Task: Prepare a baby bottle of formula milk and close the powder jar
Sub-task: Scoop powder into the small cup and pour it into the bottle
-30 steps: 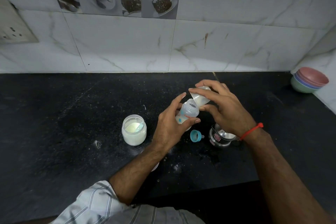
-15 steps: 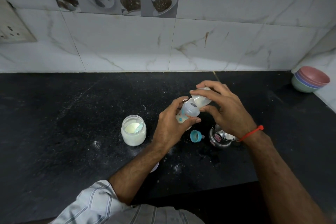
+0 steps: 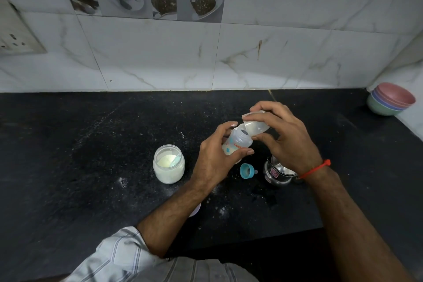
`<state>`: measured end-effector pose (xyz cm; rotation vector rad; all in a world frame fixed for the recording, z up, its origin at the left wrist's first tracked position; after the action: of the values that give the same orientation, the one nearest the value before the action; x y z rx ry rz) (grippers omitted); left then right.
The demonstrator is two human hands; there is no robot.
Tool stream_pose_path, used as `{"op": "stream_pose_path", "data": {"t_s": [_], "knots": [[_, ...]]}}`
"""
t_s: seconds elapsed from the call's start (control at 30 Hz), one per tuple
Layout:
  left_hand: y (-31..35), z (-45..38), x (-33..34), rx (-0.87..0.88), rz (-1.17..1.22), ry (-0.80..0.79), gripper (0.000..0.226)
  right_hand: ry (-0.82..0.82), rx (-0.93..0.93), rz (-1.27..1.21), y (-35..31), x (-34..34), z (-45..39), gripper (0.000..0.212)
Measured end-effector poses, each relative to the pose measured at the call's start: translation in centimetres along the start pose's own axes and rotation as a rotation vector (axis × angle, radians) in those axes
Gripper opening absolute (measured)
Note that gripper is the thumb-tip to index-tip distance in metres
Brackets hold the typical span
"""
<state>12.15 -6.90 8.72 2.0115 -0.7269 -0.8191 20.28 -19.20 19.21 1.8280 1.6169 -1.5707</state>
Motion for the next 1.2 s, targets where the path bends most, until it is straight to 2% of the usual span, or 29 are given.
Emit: {"op": "stream_pose_path", "data": {"t_s": [0.17,0.27,0.37,0.47,0.57,0.63,0.77,0.87,0.97,1.1,1.2], "knots": [[-0.1,0.1,-0.1,-0.001,0.014,0.002,0.077,-0.015,0.014,-0.018,-0.1,0.2,-0.1,0.054],[-0.2,0.2,-0.2,-0.014,0.012,0.007,0.077,0.048,0.006,-0.036,-0.3,-0.4,-0.1,0.048],[-0.2,0.1,0.0,0.000,0.009,-0.004,0.078,-0.037,0.031,-0.055,-0.3,0.3,-0.1,0.054],[-0.2,0.2,-0.1,-0.006,-0.005,-0.004,0.077,0.032,0.022,-0.079,-0.2,-0.3,0.0,0.050],[-0.3,0.3,-0.1,-0.003,0.006,-0.007,0.078,-0.079,0.045,-0.073,0.2,0.5,-0.1,0.057],[-0.4,0.3,-0.2,-0.017,0.011,-0.004,0.076,-0.046,0.061,-0.063,0.5,0.3,0.0,0.056],[-0.6,0.5,0.0,-0.027,-0.017,-0.037,0.073,-0.163,0.139,-0.147,1.2,1.0,-0.2,0.057],[-0.8,0.5,0.0,-0.041,-0.010,-0.042,0.070,-0.137,0.189,-0.189,2.0,1.2,-0.2,0.057],[-1.1,0.5,-0.3,-0.055,-0.018,-0.057,0.069,-0.168,0.293,-0.412,3.3,2.4,0.1,0.056],[-2.4,0.8,-1.3,-0.136,-0.010,-0.017,0.064,-0.191,0.438,-0.795,5.6,4.5,0.6,0.066],[-3.7,1.2,-1.8,-0.198,-0.001,0.021,0.062,-0.235,0.592,-0.805,8.0,7.4,1.2,0.065]]}}
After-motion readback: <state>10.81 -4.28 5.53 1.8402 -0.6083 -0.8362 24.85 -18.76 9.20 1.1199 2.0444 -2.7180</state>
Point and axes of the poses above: each hand's wrist, its own z-axis away from the middle knuckle, its own x-axis out of the palm, y = z × x, the point moved 8 cm from there along -z, towards the middle knuckle, and after that the axes turned 12 degrees about x, right-handed, at the moved point
